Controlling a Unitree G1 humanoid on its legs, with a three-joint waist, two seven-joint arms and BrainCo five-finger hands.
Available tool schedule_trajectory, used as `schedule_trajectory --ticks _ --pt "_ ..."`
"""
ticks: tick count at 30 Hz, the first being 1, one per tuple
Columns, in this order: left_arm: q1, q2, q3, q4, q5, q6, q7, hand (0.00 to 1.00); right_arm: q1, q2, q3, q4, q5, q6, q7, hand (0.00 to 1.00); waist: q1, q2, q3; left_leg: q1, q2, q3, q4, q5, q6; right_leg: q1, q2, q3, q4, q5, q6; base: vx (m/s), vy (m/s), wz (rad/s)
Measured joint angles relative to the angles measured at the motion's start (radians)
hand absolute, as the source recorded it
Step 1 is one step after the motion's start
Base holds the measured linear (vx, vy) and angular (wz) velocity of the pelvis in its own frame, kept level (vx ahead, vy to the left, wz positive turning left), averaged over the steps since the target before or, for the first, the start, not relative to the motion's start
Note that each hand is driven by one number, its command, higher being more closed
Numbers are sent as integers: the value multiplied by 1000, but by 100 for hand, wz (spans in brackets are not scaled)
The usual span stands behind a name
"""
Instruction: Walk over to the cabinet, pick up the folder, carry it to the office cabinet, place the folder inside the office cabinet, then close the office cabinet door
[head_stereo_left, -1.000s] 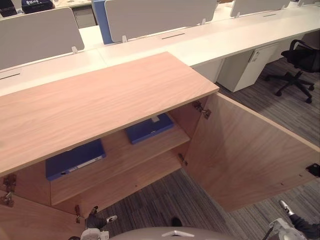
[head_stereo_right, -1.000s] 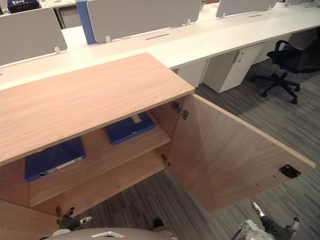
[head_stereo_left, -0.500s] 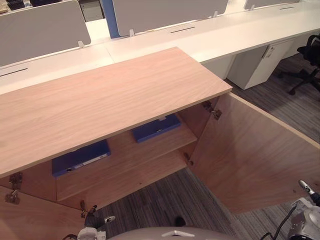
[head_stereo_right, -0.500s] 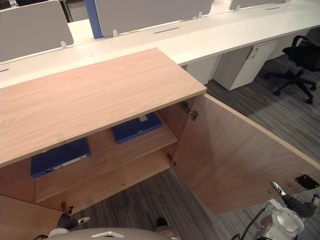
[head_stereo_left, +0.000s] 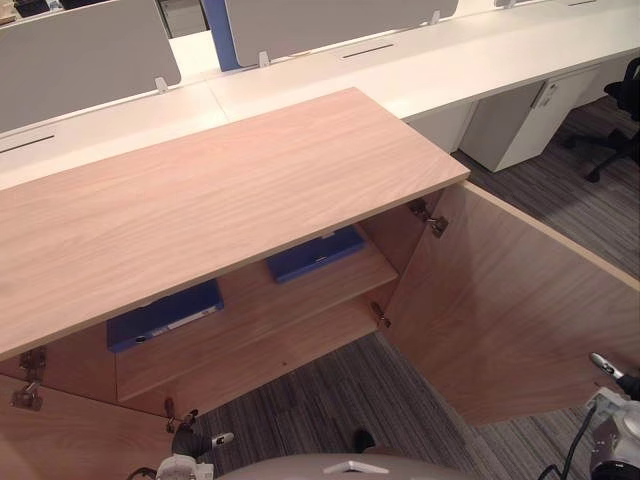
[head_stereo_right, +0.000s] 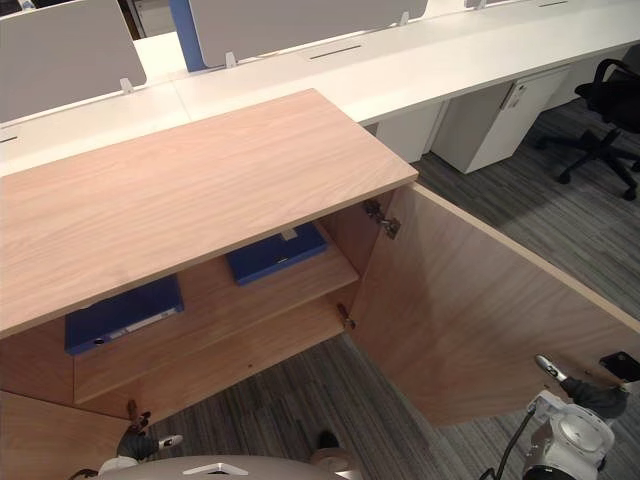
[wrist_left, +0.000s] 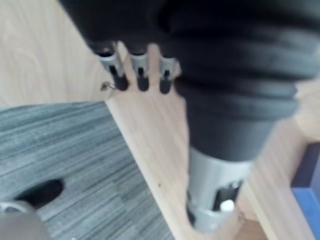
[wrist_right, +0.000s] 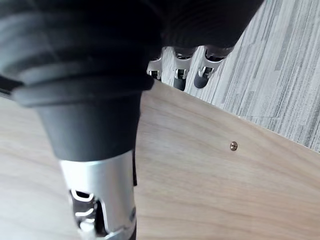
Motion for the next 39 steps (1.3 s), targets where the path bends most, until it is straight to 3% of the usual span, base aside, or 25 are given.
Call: schedule_trajectory --ticks 5,14,19,26,39 --pt "-1 1 -6 0 1 -6 -5 0 2 -28 74 -1 -21 1 16 0 -18 -2 19 2 1 4 2 0 0 1 1 4 -2 0 0 -39 -8 -4" --pt "-4 26 -22 -26 12 -8 -9 0 80 -26 163 -49 -95 1 35 0 -22 -11 27 5 7 18 0 -2 -2 1 10 19 -17 9 0 -10 -7 -5" --pt "-6 29 -22 -40 22 -8 -9 0 142 19 193 -144 -111 1 36 0 -34 -19 33 6 7 18 0 -2 -2 9 10 21 -34 22 1 -16 -5 -1" --pt "-6 29 -34 -39 61 -8 -9 0 242 103 222 -313 -220 3 33 0 -46 -27 34 8 10 37 6 -2 -2 10 15 40 -55 41 -1 -59 -26 -10" --pt "-33 39 -100 -17 100 -8 -9 0 389 152 478 -478 -428 10 35 0 -43 -79 26 7 33 74 24 -5 -10 -22 34 68 -62 68 -24 -88 -42 -19"
